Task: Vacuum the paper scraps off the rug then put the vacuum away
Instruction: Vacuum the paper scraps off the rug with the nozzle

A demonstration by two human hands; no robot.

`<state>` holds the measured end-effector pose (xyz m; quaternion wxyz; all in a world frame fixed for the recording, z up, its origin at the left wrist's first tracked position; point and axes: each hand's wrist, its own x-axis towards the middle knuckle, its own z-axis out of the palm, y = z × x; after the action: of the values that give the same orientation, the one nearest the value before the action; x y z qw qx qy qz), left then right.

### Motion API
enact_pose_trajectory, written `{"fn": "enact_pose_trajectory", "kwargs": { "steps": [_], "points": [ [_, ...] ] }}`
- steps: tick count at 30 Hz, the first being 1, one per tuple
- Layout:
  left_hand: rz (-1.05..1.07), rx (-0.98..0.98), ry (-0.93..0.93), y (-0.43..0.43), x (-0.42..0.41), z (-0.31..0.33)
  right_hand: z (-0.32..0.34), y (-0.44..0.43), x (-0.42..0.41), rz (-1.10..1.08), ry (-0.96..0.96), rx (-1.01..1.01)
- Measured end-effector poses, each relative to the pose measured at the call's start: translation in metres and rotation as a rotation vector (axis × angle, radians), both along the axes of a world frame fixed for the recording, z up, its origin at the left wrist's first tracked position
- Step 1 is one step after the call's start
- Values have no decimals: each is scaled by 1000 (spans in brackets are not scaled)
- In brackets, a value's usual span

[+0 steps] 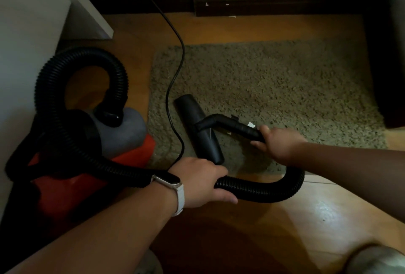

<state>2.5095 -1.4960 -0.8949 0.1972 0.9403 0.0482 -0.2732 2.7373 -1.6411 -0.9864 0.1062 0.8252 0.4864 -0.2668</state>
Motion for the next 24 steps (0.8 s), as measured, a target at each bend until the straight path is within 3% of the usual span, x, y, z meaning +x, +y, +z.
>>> {"fn": "enact_pose_trajectory", "kwargs": {
  "steps": [5,24],
  "points": [
    [30,12,-51,-1,-2,2,3,-7,10,-80,59,81],
    [-13,14,22,1,-5,0,-2,17,-13,-50,25,-51]
  ]
}}
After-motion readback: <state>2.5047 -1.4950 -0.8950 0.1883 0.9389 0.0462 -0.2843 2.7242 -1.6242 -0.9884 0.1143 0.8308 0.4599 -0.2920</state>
